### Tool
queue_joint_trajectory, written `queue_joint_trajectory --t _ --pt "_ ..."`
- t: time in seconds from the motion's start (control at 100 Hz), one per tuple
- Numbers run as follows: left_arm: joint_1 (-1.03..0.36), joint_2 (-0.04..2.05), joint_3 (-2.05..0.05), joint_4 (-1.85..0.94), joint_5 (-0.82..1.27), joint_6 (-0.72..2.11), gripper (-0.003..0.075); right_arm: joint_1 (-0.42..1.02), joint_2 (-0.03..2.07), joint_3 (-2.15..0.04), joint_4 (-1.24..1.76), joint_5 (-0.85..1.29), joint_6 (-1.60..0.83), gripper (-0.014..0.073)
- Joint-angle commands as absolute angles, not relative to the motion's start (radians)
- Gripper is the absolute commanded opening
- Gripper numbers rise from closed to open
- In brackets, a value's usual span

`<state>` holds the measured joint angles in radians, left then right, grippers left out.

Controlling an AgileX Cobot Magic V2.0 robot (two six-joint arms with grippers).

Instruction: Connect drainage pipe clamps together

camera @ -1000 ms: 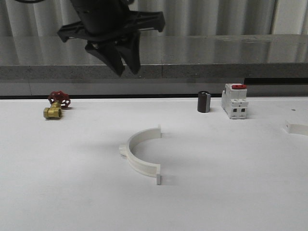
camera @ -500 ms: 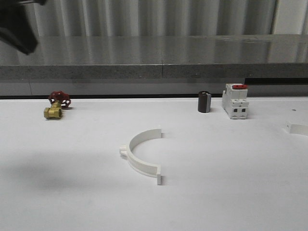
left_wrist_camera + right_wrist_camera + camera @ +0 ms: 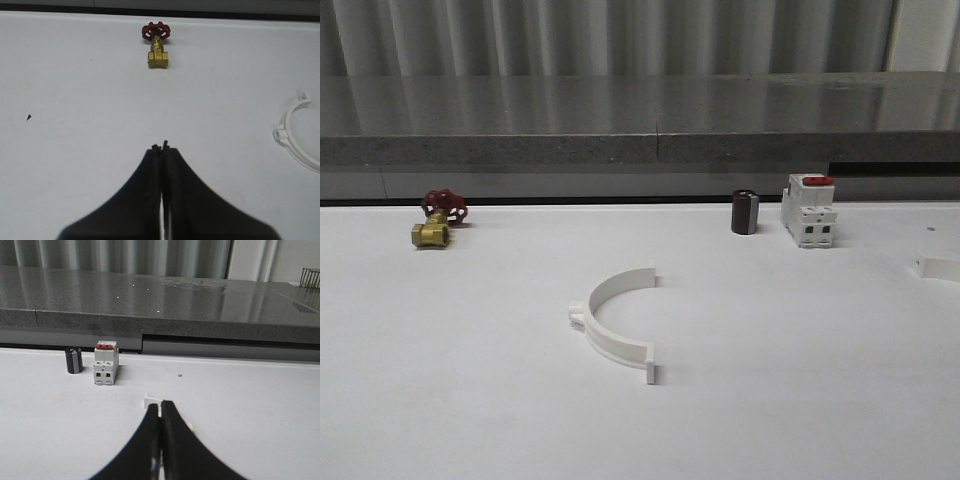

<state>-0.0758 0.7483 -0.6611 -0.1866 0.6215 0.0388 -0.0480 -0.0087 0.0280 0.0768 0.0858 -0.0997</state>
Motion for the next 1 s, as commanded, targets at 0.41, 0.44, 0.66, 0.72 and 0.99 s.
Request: queue_joint_trajectory --t 0.41,0.44,0.66,0.72,0.99 --pt "-0.059 0.146 -0.519 -0.205 0.691 0.008 -0.002 -0.051 -0.031 0.012 0.078 -0.021 -0.101 -0.0068" --pt "-0.059 0.124 -0.517 -0.205 0.695 0.008 -0.002 -0.051 -0.031 0.012 0.078 -0.021 -0.101 -0.0068" --pt "-0.059 0.048 -0.512 -0.198 0.705 0.008 -0.002 -0.051 -0.031 0.01 0.078 -0.058 -0.101 -0.0068" --pt "-0.059 0.048 -0.512 -0.198 0.708 0.008 -0.002 -0.051 -0.031 -0.005 0.078 -0.053 -0.101 -0.0068" --pt "-0.059 0.048 -0.512 -0.198 0.708 0.008 -0.002 -0.051 0.081 -0.205 0.08 0.306 -0.101 -0.0068"
